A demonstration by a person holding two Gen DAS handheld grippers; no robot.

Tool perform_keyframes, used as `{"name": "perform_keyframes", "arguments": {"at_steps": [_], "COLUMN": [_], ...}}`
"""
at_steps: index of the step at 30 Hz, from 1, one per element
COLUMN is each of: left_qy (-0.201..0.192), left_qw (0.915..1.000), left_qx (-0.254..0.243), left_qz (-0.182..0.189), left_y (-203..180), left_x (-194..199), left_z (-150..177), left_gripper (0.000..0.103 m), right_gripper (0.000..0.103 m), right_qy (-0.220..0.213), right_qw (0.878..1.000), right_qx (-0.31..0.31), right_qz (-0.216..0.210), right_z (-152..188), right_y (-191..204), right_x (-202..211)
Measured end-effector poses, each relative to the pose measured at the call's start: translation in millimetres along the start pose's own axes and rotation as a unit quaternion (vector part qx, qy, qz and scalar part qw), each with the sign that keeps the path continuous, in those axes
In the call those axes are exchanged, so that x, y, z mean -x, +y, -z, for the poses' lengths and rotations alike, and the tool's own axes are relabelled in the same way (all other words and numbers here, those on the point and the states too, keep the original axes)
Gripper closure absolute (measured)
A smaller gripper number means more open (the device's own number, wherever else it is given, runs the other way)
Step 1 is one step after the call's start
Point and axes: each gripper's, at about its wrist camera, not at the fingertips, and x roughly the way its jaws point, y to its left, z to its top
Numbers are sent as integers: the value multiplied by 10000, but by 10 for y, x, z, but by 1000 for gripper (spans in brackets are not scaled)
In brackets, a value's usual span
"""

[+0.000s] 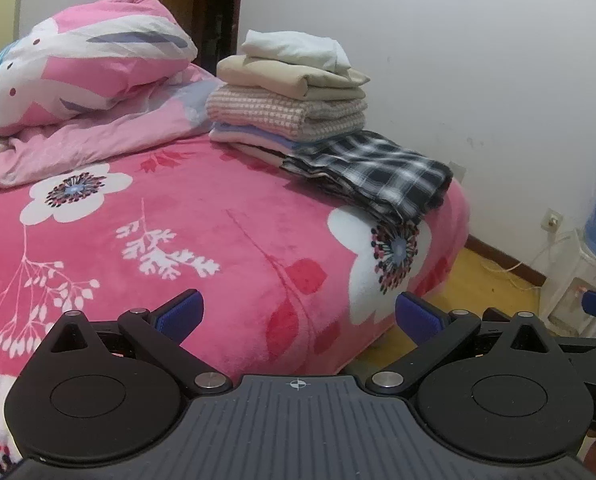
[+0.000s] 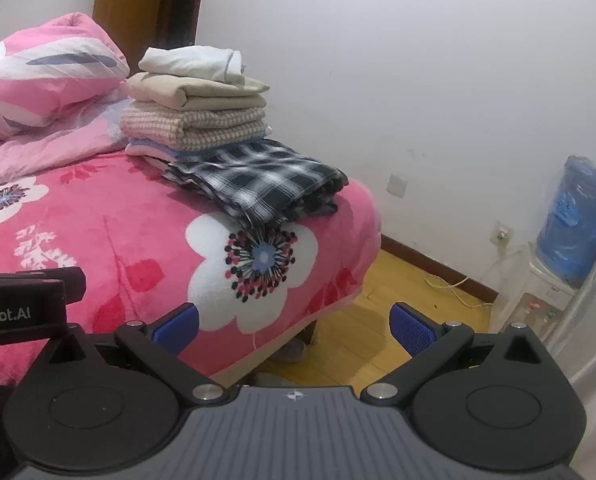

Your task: Fold clothes

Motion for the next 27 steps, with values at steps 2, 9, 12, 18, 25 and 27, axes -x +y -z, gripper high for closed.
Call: {"name": "perform_keyframes", "arguments": {"at_steps": [2,9,12,18,25,27], "left_qy": [8,57,69,88,208,214], "left_qw": [10000,9999,9999,9999,9997,9997], "left_qx": [-25,-51,-56,-49,-29,-21], "left_qz": [-22,-99,-112,-104,-120,-124], "left_y": [-20,-47,-56,-65,-74,-71], "left_x": [-1,-24,-27,-31,-82,-90], "left_z": [11,23,23,35,86,89], "left_gripper": [0,0,0,0,0,0], "right_gripper": [0,0,0,0,0,0], "right_qy": [32,64,80,96,167,182], "right_qw": [10000,9999,9999,9999,9997,9997], "right_qx": [-21,-109,-134,-121,-144,-147], "right_qz": [15,52,45,42,82,88], "right_z": [16,41,48,55,99,111], "right_y": [-25,-101,-116,-136,-163,-171], "right_x": [-13,-33,-41,-49,-83,-89]}}
